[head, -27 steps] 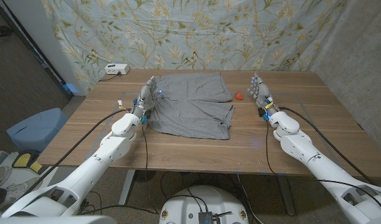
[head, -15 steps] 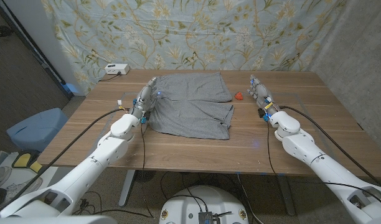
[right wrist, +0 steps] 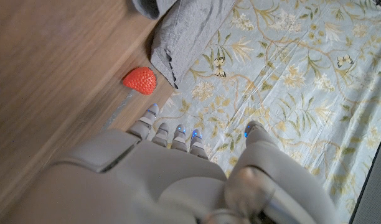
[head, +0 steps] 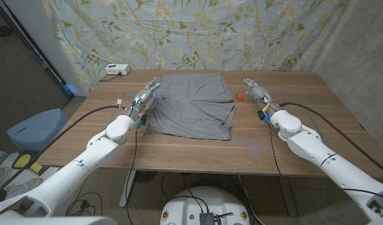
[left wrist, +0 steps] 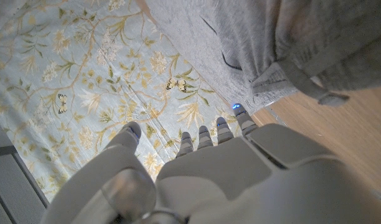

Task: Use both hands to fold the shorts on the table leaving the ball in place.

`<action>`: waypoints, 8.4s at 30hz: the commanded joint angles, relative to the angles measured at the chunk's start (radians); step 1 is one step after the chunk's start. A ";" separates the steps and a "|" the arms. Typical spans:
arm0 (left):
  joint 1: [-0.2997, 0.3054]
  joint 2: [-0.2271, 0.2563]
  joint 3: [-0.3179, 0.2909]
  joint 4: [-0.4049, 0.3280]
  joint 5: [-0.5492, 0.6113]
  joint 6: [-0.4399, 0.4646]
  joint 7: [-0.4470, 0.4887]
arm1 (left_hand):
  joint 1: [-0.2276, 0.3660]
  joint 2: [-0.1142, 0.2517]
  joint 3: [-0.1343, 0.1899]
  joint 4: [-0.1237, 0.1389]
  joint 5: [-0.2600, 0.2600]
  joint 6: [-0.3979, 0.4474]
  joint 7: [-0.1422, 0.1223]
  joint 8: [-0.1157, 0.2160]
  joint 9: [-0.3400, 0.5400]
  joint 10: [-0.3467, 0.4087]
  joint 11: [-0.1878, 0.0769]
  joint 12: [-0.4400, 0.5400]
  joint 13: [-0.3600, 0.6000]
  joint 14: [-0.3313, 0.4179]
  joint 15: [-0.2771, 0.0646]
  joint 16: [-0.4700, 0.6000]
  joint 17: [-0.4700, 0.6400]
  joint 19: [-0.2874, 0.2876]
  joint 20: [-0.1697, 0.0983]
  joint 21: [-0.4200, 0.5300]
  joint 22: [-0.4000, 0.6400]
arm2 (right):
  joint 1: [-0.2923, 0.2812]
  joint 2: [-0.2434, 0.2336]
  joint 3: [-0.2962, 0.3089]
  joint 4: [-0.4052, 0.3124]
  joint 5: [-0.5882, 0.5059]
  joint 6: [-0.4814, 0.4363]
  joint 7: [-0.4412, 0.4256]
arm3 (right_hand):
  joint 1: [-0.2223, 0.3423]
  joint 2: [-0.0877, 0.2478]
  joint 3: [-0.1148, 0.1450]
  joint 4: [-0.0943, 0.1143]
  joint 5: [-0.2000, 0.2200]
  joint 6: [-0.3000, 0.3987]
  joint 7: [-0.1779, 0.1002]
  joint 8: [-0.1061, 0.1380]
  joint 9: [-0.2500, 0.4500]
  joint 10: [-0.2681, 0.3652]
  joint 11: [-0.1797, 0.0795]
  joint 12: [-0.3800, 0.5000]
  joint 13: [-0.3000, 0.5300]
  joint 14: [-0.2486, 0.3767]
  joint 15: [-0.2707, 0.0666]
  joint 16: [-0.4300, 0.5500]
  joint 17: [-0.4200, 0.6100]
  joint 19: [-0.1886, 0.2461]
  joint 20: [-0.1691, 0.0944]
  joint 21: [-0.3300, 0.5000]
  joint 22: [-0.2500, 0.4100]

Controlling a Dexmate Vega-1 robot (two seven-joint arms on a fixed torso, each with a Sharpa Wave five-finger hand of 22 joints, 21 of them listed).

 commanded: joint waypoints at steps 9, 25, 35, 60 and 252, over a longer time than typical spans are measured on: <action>0.107 0.206 -0.034 -0.210 0.184 0.205 0.028 | 0.028 0.015 0.011 -0.021 -0.005 0.013 0.009 -0.003 0.005 0.027 -0.015 -0.001 0.005 0.013 -0.005 -0.005 0.005 -0.078 0.009 -0.008 0.003 | -0.041 -0.153 -0.097 -0.342 -0.233 -0.284 -0.053 | 0.031 0.011 0.030 -0.009 -0.012 0.017 -0.009 0.007 0.004 0.021 -0.005 0.007 0.004 0.022 -0.013 0.010 0.006 0.026 0.001 0.011 0.006; 0.207 0.350 -0.082 -0.329 0.224 0.298 -0.014 | 0.046 0.020 0.019 -0.036 -0.008 0.039 0.018 0.002 0.005 0.039 -0.014 -0.003 0.006 0.000 -0.009 -0.013 0.004 -0.078 0.009 -0.015 0.003 | -0.119 -0.193 -0.146 -0.520 -0.348 -0.454 -0.083 | 0.058 0.017 0.054 -0.019 -0.022 0.046 -0.005 0.011 0.005 0.048 -0.007 0.012 0.005 0.046 -0.021 0.016 0.008 0.046 -0.002 0.016 0.006; 0.232 0.415 -0.088 -0.372 0.272 0.337 -0.038 | 0.069 0.012 0.024 -0.061 -0.012 0.064 0.014 0.006 0.005 0.043 -0.028 -0.008 0.006 -0.004 -0.021 -0.015 0.004 -0.068 0.007 -0.019 0.002 | -0.154 -0.221 -0.193 -0.620 -0.460 -0.550 -0.102 | 0.084 0.011 0.073 -0.035 -0.027 0.065 -0.001 0.012 0.005 0.072 -0.012 0.017 0.005 0.063 -0.027 0.017 0.007 0.061 0.001 0.019 0.005; 0.122 0.515 0.038 -0.482 0.580 0.588 -0.156 | 0.159 -0.040 0.027 -0.154 -0.012 0.088 -0.018 0.004 0.006 0.036 -0.067 -0.024 0.006 0.005 -0.051 -0.014 0.004 -0.007 -0.025 -0.025 -0.004 | -0.130 -0.210 -0.394 -0.731 -0.779 -0.818 -0.020 | 0.234 -0.036 0.134 -0.140 -0.031 0.164 0.009 0.024 0.005 0.153 -0.013 0.024 0.002 0.152 -0.052 0.017 -0.001 0.147 0.010 0.032 0.004; 0.189 0.564 -0.240 -0.769 0.616 1.030 -0.367 | 0.867 0.088 0.056 -0.097 -0.025 1.044 0.075 0.168 0.049 1.138 -0.198 0.321 0.208 0.778 -0.331 0.041 0.041 0.404 -0.106 0.076 0.007 | 0.220 0.101 -0.264 -0.039 -1.039 -0.119 -0.388 | 1.016 -0.020 0.125 -0.114 -0.038 1.058 -0.004 0.111 0.035 1.056 -0.051 0.265 0.179 1.070 -0.299 0.506 0.527 0.571 -0.163 0.385 0.037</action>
